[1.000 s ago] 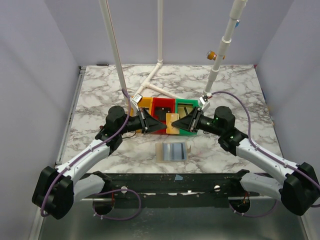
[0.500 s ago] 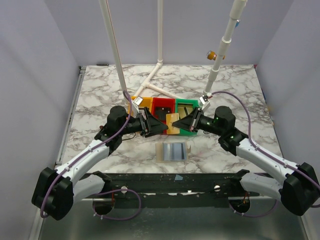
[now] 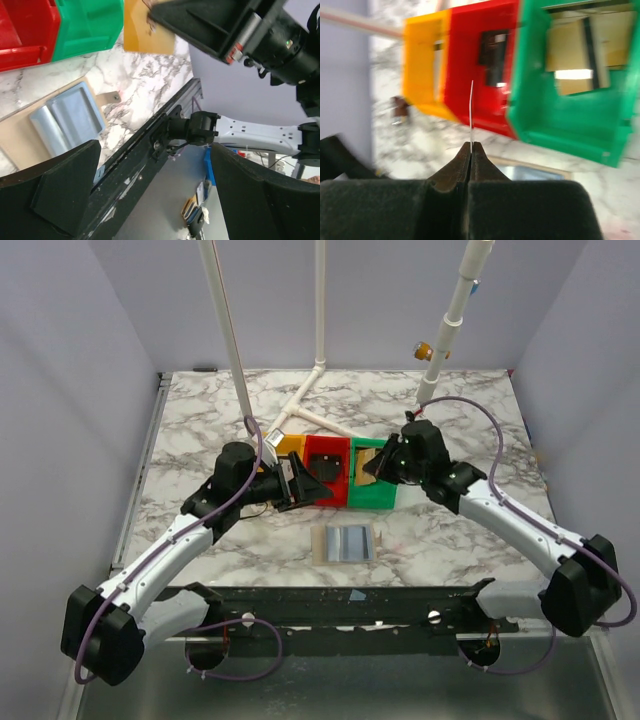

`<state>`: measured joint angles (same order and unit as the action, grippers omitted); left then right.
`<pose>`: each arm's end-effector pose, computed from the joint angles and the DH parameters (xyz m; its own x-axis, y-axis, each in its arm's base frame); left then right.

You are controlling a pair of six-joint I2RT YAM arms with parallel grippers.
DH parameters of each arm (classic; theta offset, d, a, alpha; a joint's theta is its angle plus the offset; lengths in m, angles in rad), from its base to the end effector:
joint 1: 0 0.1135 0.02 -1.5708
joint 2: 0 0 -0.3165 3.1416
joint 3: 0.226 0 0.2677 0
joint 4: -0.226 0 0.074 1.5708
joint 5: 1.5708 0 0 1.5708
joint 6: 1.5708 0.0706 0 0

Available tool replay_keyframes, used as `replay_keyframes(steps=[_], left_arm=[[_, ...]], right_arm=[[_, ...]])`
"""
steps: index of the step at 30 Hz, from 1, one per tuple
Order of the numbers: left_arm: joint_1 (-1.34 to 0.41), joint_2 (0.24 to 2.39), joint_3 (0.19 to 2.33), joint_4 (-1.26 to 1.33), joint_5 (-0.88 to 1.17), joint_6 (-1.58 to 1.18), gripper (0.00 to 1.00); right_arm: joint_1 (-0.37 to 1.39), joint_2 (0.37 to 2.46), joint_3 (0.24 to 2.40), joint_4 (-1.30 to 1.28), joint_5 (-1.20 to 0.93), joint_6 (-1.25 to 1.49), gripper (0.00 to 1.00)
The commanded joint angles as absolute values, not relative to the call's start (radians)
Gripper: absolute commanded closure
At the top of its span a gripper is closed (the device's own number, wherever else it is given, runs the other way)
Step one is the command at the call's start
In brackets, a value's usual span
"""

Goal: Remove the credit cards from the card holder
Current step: Place the credit card in the storage box.

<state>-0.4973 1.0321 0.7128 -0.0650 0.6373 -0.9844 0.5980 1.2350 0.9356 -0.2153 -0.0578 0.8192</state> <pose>0.1956 -0.1540 0.3112 -0.9055 -0.2702 -0.3272 0.2060 0.3942 -0.8956 0.2526 0.1770 0.3216 -0.7188 0.3929 -0.5736 -0.1149 0.7465 0.6554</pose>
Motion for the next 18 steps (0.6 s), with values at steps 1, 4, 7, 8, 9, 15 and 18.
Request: replay_keyframes(steps=[1, 4, 7, 8, 9, 15, 18], left_arm=[[-0.492, 1.027, 0.769, -0.208, 0.581, -0.889, 0.06], [-0.492, 1.022, 0.789, -0.244, 0.568, -0.863, 0.05], [-0.492, 1.025, 0.802, -0.261, 0.566, -0.847, 0.05], [-0.492, 1.029, 0.805, -0.264, 0.567, -0.842, 0.05], [-0.492, 1.031, 0.808, -0.269, 0.567, -0.837, 0.05], [-0.492, 1.026, 0.8, -0.274, 0.558, -0.826, 0.05], [-0.492, 1.022, 0.795, -0.275, 0.557, -0.825, 0.05]], right_arm=[[0.596, 1.365, 1.046, -0.491, 0.254, 0.708, 0.99], [0.599, 1.452, 1.119, -0.548, 0.365, 0.682, 0.99], [0.612, 1.547, 1.196, -0.586, 0.438, 0.656, 0.99], [0.616, 1.583, 1.219, -0.598, 0.462, 0.646, 0.99], [0.62, 1.615, 1.25, -0.618, 0.488, 0.645, 0.99], [0.646, 1.78, 1.383, -0.68, 0.604, 0.616, 0.99], [0.653, 1.841, 1.442, -0.712, 0.635, 0.608, 1.0]])
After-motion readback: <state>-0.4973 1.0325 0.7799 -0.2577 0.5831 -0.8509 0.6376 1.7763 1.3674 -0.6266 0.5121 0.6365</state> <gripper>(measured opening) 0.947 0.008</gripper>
